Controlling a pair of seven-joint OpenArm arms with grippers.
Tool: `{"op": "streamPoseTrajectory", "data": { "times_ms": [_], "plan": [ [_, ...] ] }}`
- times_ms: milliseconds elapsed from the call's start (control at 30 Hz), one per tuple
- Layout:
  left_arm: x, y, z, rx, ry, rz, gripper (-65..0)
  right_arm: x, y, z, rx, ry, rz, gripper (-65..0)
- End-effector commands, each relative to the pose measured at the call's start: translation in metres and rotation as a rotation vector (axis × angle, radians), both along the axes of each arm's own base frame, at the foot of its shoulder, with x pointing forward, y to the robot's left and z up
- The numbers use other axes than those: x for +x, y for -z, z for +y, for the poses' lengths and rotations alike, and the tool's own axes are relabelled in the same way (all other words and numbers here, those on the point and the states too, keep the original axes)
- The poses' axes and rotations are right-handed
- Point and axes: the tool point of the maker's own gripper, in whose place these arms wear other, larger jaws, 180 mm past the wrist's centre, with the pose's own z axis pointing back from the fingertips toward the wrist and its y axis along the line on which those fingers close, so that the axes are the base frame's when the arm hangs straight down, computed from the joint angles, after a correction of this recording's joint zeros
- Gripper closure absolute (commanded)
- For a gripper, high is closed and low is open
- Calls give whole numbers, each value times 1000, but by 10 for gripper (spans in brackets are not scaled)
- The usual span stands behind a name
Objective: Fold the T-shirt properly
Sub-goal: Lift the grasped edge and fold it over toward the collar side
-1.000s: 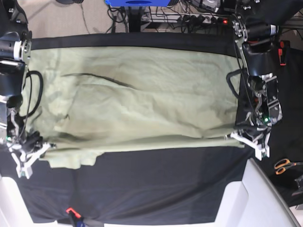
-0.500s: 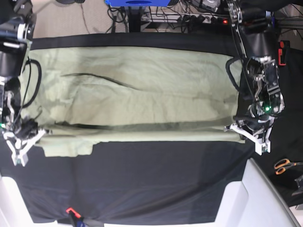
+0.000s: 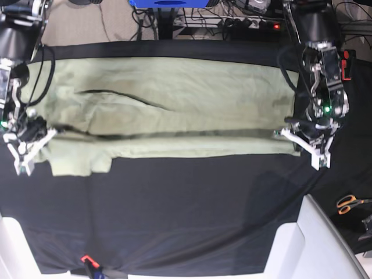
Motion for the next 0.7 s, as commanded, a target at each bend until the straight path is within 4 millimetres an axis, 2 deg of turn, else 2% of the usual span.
{"op": "streamPoseTrajectory", "data": {
  "times_ms": [0,233,333,667],
  "plan": [
    [8,-15,7,25,1,-47,0,15,-20,-8,-20,4,-72,0],
    [-9,-14,5,42,14,-34,0,-11,-14,1,-25,-10,-26,0],
    [-14,-16,5,52,22,-37,0,-20,-12,11,-15,-18,-25,0],
    [-32,-11,9,75,33,-6,0,-44,-7,13,-29,-30,-1,0]
  ]
}}
